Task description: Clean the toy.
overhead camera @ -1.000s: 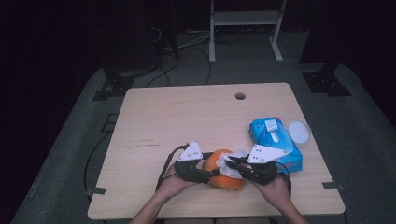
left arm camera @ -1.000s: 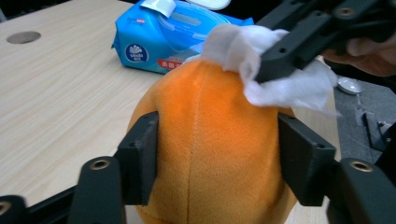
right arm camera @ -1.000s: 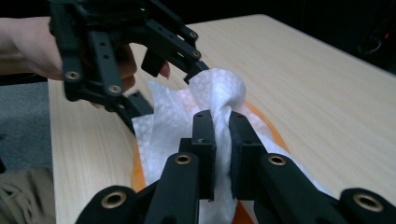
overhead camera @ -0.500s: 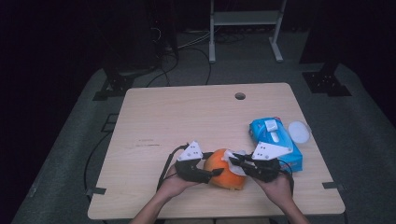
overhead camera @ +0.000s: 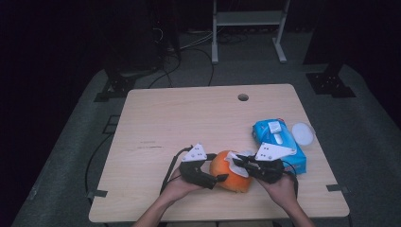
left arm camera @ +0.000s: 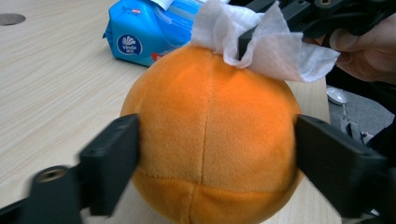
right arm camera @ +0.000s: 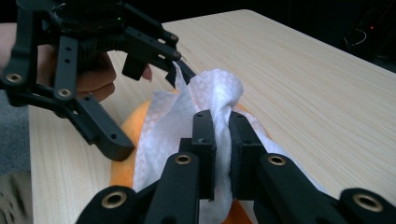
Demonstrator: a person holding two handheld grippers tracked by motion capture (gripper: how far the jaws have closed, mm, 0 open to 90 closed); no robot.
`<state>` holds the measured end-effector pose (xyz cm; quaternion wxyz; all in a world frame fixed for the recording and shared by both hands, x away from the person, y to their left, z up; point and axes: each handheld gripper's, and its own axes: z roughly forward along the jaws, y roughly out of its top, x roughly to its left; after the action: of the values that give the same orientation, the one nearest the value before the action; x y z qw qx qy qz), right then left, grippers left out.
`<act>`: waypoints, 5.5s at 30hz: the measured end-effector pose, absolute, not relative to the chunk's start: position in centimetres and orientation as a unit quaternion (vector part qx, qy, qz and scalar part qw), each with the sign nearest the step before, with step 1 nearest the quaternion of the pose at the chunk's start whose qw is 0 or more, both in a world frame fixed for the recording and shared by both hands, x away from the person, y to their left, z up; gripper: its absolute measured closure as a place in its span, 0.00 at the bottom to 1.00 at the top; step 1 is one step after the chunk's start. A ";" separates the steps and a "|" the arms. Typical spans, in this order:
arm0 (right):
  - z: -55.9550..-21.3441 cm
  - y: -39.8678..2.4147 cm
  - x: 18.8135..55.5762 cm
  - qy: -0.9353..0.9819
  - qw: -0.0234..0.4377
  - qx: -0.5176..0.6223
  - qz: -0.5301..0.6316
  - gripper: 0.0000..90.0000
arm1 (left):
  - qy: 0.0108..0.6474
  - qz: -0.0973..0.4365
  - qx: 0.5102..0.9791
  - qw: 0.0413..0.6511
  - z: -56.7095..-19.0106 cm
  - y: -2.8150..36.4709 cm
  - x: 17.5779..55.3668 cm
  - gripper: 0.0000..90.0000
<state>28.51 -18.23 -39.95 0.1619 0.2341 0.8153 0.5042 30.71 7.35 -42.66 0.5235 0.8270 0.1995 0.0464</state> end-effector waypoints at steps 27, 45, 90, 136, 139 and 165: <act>-39.3 -16.4 26.8 0.815 0.156 0.194 0.522 0.91 | 0.197 0.095 0.824 0.522 -42.4 6.4 29.7 0.31; -39.8 -17.3 27.4 0.815 0.159 0.214 0.515 0.91 | 0.214 0.082 0.822 0.521 -42.9 6.8 30.2 0.28; -38.9 -16.1 27.4 0.827 0.160 0.196 0.502 0.91 | 0.105 0.125 0.849 0.503 -42.6 6.0 28.6 0.34; -40.0 -17.8 28.4 0.818 0.141 0.243 0.501 0.91 | 0.120 0.089 0.858 0.491 -43.0 7.2 29.7 0.21; -40.0 -17.1 28.2 0.820 0.145 0.236 0.501 0.91 | 0.119 0.094 0.851 0.503 -42.6 6.8 29.4 0.16; -40.7 -16.8 28.4 0.833 0.142 0.232 0.481 0.91 | 0.129 0.079 0.863 0.483 -43.4 8.3 30.2 0.29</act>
<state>28.38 -16.79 -40.70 0.1420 0.2319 0.8335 0.4810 30.22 8.33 -43.42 0.4827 0.8626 0.1289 0.0793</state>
